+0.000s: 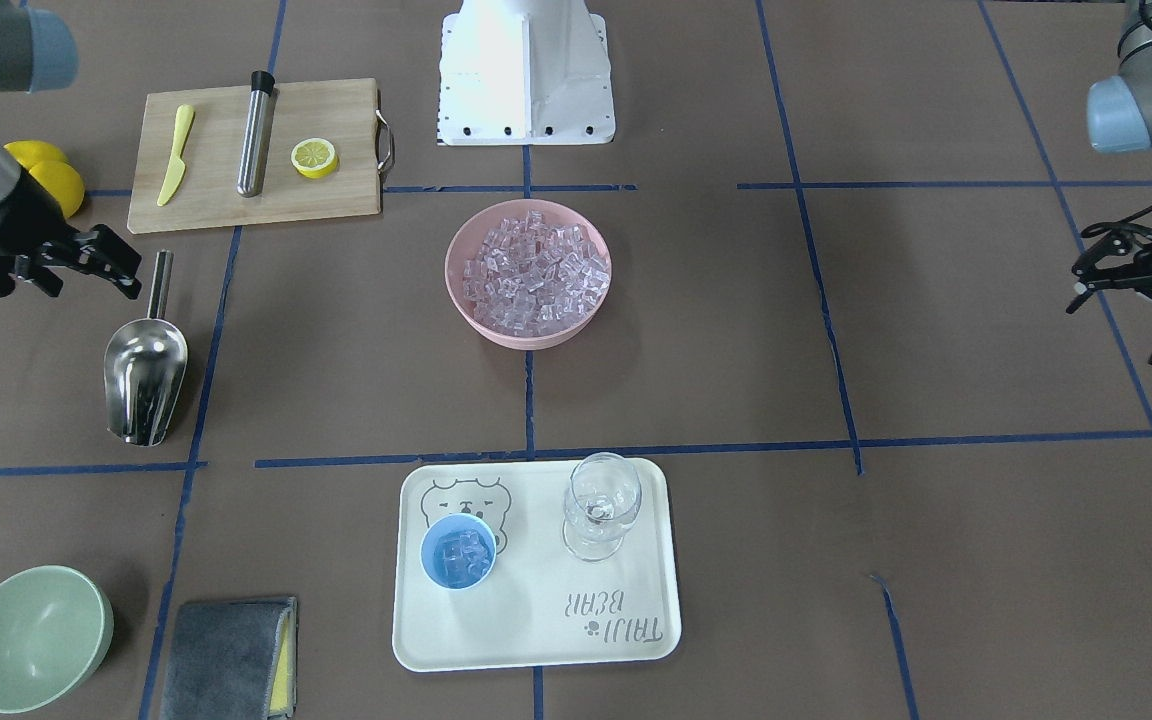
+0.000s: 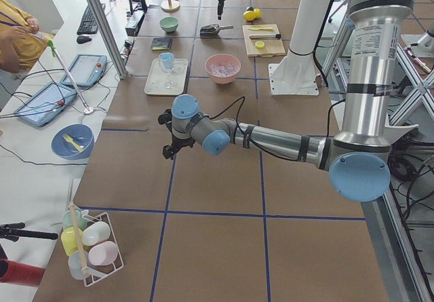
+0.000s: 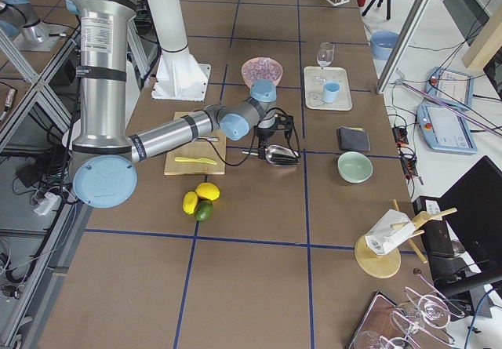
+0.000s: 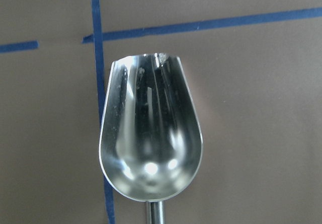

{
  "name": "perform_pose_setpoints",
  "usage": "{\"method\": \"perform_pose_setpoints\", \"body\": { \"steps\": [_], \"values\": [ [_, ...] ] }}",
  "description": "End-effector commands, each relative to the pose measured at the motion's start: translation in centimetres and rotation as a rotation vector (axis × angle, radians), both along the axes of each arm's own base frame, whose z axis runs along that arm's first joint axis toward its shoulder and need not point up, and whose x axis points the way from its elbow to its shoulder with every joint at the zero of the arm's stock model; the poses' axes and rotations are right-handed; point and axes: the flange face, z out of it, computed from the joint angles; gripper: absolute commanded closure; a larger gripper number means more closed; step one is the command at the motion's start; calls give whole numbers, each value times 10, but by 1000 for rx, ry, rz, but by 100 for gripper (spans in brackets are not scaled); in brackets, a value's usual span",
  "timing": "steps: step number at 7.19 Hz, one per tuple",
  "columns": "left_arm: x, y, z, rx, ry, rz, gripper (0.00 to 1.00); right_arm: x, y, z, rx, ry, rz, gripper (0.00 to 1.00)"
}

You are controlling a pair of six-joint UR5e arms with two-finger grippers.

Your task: Put ice in cup with scoop

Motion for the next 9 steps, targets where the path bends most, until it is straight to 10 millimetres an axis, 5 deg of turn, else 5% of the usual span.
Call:
{"method": "perform_pose_setpoints", "body": {
  "steps": [1,3,5,9],
  "values": [
    [-98,-2,11,-174,-33,-185,0,73,-33,8,-29,34,62,0],
    [-179,14,33,-405,-40,-335,0,124,-58,36,-37,66,65,0],
    [-187,17,47,-482,-38,-347,0,140,-57,48,-37,36,51,0],
    [-182,14,45,-483,-33,-338,0,139,-54,72,-5,32,-36,0]
  ]
}}
